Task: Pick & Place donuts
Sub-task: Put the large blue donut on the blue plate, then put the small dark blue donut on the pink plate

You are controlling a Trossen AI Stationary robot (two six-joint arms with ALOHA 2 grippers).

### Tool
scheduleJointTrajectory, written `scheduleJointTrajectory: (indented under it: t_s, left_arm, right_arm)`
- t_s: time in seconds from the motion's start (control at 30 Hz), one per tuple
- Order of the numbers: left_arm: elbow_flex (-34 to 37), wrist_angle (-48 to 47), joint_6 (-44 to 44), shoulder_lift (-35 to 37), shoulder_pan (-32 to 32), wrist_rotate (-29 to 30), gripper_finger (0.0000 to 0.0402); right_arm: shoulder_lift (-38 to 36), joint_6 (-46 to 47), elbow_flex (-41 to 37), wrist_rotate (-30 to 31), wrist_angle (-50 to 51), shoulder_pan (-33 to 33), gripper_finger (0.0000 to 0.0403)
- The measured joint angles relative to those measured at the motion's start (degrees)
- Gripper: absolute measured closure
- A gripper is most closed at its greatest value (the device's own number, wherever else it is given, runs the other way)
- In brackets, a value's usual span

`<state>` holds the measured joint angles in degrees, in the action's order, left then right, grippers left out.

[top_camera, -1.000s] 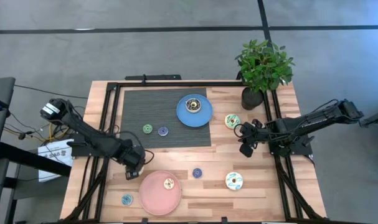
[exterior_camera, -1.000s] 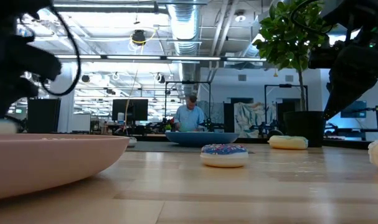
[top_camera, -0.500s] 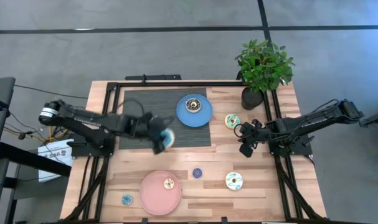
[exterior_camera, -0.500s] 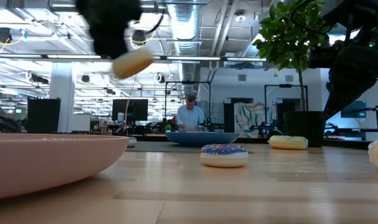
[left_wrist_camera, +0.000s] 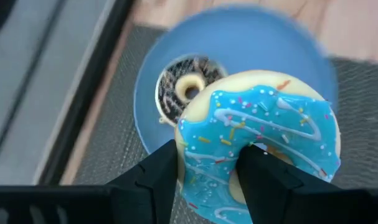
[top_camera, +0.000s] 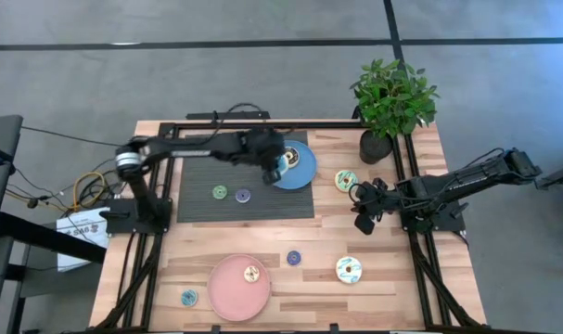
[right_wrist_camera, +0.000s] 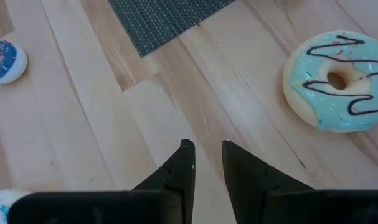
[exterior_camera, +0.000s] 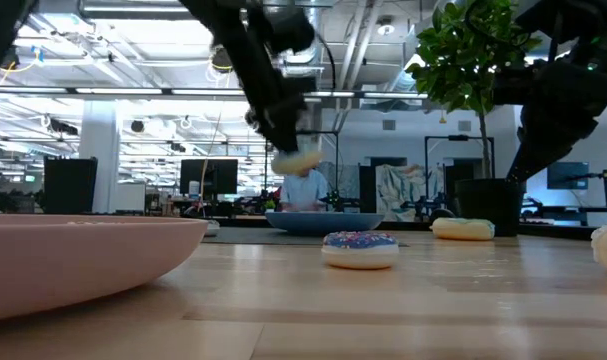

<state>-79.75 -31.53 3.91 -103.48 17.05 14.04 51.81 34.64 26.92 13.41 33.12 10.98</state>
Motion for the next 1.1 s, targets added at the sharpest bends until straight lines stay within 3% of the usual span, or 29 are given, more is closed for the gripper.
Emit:
scheduleJointTrajectory:
  t_s: [0.2, 0.33, 0.53, 0.83, 1.1]
  left_arm:
    - [-2.8, 0.4, -2.3, -8.9, 5.3, -10.1, 0.0253]
    - [-3.4, 0.6, -2.3, -11.9, 6.7, -13.0, 0.0253]
    - [-3.4, 1.1, -3.3, -12.1, 7.5, -13.3, 0.0248]
    - [-3.5, 1.1, -2.9, -11.8, 7.5, -13.3, 0.0197]
    - [-11.5, -11.2, 0.8, -11.7, 8.5, -13.1, 0.0182]
  right_arm:
    - [0.0, 1.5, 0.0, 0.0, -0.1, -0.2, 0.0333]
    - [0.0, 2.4, 0.0, 0.1, -0.2, -0.3, 0.0333]
    - [0.0, 4.4, 0.0, 1.8, -0.2, -0.3, 0.0333]
    - [0.0, 4.5, 0.0, 2.3, -0.2, -2.9, 0.0333]
    - [0.0, 4.5, 0.0, 1.8, -0.2, -4.8, 0.0333]
